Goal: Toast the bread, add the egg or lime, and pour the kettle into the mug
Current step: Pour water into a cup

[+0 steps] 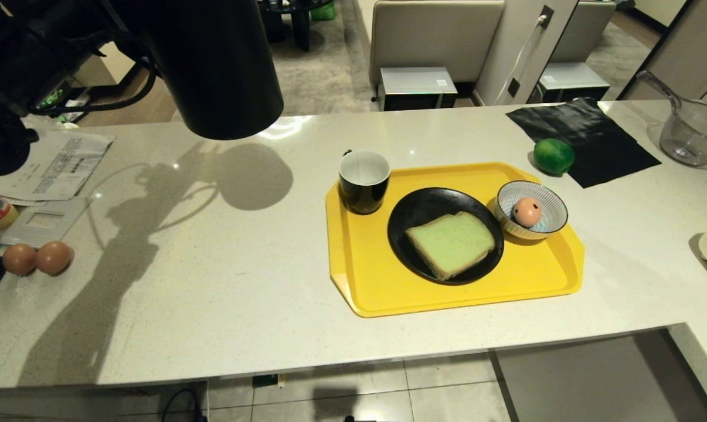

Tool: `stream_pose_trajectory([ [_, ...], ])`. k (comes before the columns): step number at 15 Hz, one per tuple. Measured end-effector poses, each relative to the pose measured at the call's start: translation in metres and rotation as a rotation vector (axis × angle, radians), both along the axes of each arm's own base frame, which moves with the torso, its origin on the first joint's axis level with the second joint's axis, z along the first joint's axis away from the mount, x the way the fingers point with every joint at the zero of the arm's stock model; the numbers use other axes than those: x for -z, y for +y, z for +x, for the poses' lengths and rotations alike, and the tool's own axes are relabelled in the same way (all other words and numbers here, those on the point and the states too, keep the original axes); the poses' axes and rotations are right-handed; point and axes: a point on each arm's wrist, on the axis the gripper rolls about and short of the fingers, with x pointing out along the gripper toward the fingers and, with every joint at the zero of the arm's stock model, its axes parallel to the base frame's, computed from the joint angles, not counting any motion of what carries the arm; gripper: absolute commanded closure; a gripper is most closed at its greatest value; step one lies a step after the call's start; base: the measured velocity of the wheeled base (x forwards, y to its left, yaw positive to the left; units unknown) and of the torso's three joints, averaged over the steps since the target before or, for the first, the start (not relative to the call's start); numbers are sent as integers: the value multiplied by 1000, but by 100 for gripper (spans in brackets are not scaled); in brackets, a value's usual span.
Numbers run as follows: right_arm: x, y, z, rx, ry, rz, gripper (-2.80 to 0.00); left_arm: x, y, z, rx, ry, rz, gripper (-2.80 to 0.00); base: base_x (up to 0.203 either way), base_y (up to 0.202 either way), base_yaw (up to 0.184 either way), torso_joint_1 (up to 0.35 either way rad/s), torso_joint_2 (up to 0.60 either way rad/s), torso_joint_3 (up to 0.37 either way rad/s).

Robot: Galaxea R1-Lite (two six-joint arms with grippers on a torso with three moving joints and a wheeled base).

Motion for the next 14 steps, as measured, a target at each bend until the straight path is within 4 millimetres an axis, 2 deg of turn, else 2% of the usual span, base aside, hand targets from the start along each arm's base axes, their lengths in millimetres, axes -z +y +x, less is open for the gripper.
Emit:
stream_pose_trajectory([
  [14,0,0,0,-1,0,1,0,-3,0,-5,0,2,2,0,0,0,0,0,0,0],
])
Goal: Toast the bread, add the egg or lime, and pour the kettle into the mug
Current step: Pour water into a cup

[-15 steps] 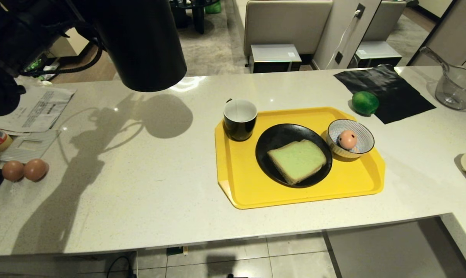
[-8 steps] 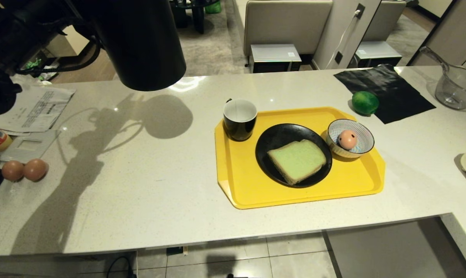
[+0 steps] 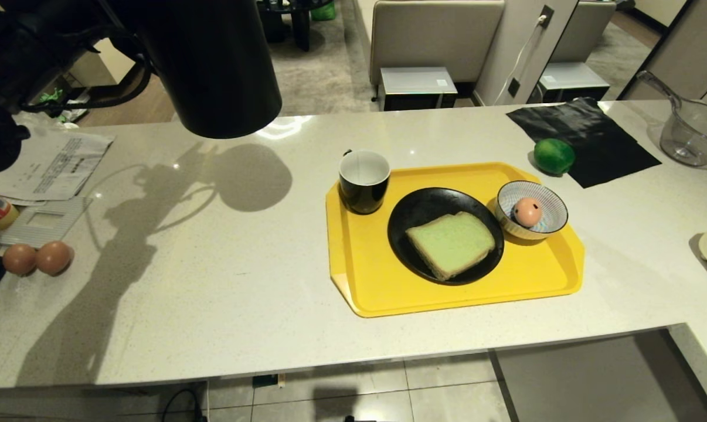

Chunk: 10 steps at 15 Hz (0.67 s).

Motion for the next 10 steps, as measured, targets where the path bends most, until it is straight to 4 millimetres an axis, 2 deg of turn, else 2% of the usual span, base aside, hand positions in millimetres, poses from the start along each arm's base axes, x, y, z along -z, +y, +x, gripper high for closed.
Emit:
stream_pose_trajectory([
  [5,0,0,0,1,-1,-1,0,0,-1,0,-6,-2,10,0,0,0,0,0,0,0],
  [10,0,0,0,0,-1,0,0,-1,0,0,-6,-5,9,0,0,0,0,100,-189,-79],
])
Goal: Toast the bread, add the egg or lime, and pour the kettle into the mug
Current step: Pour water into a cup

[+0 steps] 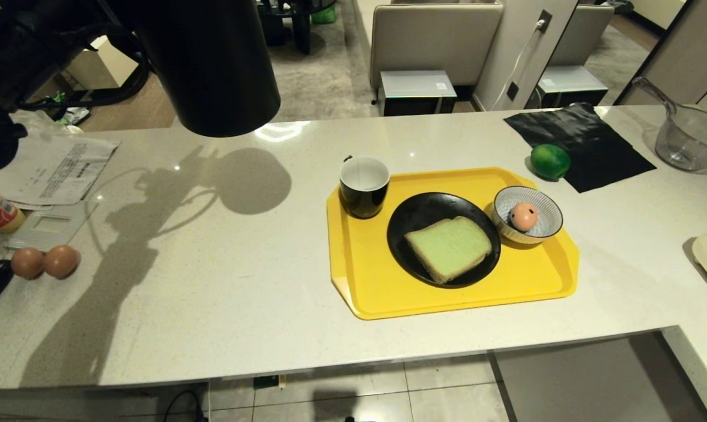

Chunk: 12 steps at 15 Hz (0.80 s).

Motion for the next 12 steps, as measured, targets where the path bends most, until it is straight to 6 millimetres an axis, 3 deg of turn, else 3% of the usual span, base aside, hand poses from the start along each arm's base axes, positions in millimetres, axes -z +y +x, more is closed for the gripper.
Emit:
stream_pose_trajectory([
  [12,0,0,0,0,0,0,0,3,0,3,-14,31,24,0,0,0,0,0,0,0],
])
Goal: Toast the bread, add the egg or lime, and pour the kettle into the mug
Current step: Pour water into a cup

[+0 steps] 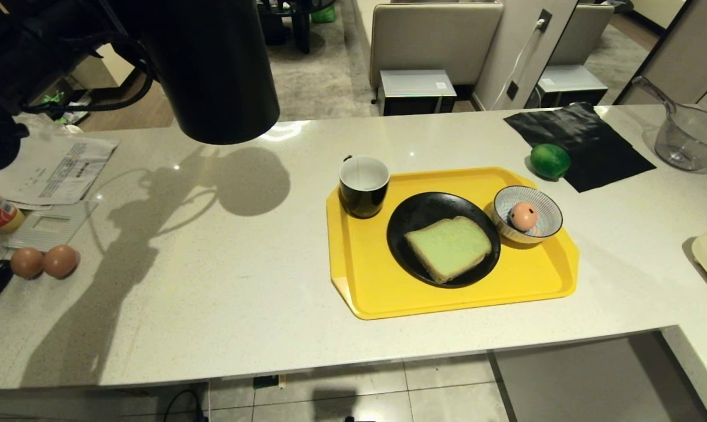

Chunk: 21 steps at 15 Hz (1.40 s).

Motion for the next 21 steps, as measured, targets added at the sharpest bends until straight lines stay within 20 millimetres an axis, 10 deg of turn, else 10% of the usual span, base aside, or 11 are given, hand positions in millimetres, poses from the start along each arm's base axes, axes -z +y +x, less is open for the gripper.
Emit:
stream_pose_trajectory([
  [11,0,0,0,4,0,2,0,8,4,42,-51,124,243,0,0,0,0,0,0,0],
  [21,0,0,0,18,0,3,0,36,-32,73,-14,160,376,0,0,0,0,0,0,0],
])
